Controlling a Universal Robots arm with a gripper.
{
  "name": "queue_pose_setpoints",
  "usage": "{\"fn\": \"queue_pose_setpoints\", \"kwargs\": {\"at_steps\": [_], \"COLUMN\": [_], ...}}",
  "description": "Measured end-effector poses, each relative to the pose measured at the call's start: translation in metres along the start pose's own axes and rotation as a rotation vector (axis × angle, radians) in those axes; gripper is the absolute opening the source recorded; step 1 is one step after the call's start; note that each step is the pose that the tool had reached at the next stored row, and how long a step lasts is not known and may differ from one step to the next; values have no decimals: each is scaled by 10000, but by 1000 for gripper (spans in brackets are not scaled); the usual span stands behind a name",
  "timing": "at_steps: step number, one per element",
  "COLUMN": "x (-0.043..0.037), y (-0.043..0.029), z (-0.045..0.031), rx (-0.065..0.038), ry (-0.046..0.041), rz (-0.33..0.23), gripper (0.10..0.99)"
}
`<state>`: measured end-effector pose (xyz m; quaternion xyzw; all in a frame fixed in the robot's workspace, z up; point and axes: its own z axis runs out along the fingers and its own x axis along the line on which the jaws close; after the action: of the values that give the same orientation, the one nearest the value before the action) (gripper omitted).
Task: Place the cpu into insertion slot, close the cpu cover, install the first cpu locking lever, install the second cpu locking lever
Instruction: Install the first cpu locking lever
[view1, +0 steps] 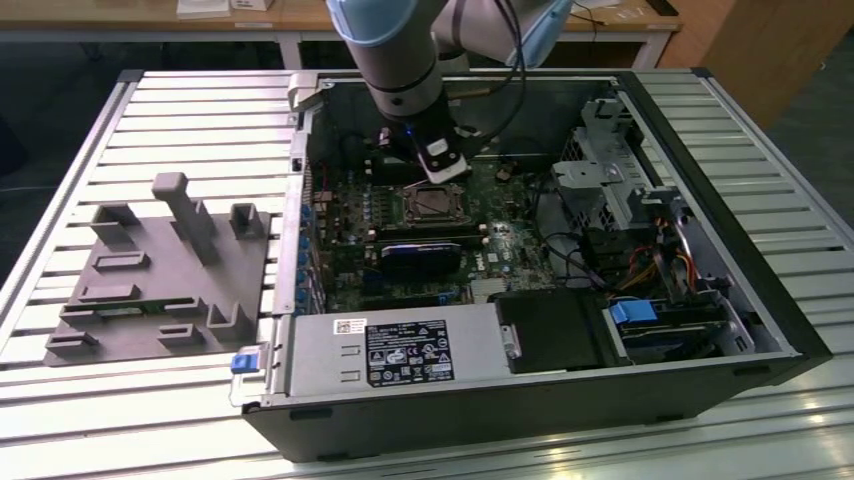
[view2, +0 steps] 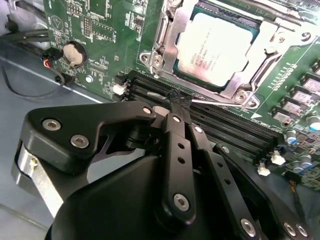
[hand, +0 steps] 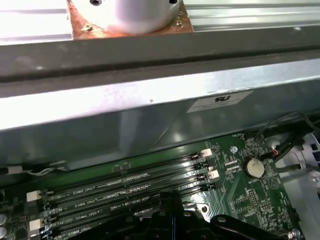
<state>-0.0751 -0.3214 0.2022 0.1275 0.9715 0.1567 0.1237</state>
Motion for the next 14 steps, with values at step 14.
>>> {"fn": "queue_pose_setpoints", "kwargs": {"at_steps": [14], "x": [46], "y": [38], "z": [22], "rx": [123], "ry": [-209], "rz": [571], "gripper": [106]}}
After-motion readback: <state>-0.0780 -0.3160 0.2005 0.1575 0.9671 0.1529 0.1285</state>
